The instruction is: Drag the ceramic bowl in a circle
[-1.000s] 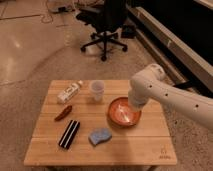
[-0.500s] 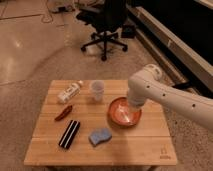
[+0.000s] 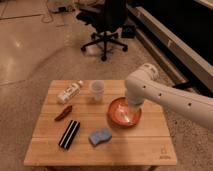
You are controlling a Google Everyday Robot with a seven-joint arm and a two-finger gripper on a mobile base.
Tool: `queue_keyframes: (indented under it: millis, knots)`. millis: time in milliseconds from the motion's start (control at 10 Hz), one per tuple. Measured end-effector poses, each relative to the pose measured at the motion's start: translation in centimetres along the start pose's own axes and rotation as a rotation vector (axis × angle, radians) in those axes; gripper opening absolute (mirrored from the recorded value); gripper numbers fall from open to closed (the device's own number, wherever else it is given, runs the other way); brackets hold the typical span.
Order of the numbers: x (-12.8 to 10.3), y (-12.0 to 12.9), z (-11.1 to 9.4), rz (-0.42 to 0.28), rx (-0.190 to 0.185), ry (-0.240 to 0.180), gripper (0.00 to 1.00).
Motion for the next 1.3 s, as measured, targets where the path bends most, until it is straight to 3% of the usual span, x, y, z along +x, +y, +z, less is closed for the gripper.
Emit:
queue_keyframes:
  millis: [100, 400, 700, 1300]
  knots:
    - [0.7, 0.6, 1.4, -0.003, -0.013, -0.014, 0.8]
    - [2.4, 2.1, 4.9, -0.058, -0.026, -0.055, 0.8]
    - [3.2, 3.1, 7.2, -0.147, -0.017, -0.121, 0.8]
    - [4.2, 4.2, 10.3, -0.252, 0.003, -0.214, 0.8]
